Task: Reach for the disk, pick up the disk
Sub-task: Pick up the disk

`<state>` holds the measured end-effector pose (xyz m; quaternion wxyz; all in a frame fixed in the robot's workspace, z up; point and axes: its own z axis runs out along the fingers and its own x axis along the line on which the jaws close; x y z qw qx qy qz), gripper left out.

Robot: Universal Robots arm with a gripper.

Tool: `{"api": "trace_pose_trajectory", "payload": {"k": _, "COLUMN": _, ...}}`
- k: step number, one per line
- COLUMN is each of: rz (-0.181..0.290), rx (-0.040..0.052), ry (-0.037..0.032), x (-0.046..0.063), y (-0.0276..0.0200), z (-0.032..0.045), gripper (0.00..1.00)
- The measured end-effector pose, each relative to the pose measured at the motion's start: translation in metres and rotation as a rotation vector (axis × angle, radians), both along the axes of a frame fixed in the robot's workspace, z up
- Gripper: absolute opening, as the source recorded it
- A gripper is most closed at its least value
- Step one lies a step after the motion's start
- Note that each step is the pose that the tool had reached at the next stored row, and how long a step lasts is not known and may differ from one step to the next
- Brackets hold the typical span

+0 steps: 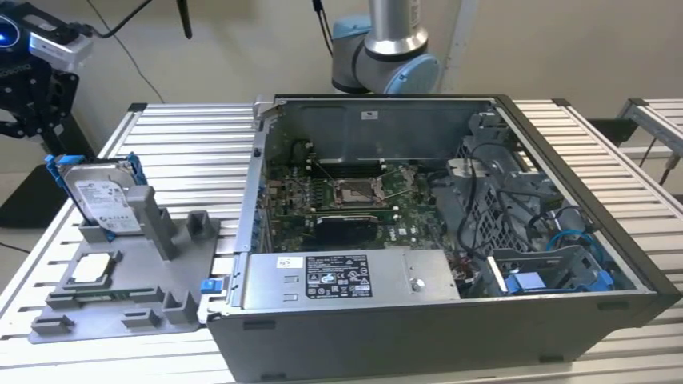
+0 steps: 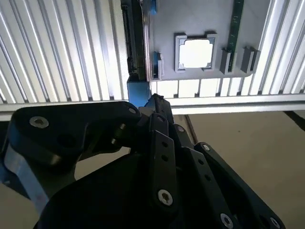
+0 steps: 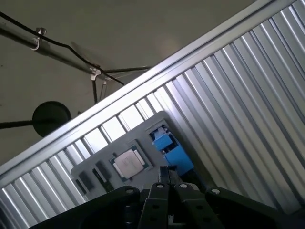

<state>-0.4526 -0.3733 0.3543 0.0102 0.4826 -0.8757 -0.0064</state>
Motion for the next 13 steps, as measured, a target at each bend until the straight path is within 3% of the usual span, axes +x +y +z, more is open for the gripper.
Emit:
{"api": "trace_pose_trajectory", "payload": {"k": 7, "rz": 0.117, "rx": -0.0006, "ry": -0.0014, "x": -0.0001, "y": 0.0000, "z": -0.0001, "gripper": 0.00}}
{"api": "trace_pose_trajectory", "payload": {"k": 9, "rz": 0.145, "rx": -0.0011, "ry": -0.0080, "x": -0.0001, "y": 0.0001, "z": 0.0000, "gripper": 0.00}}
{"api": "trace_pose_trajectory", "payload": {"k": 13, "rz": 0.200, "rx": -0.0024, "ry": -0.0296, "x": -0.0001, "y": 0.0000, "z": 0.0000, "gripper": 0.00}}
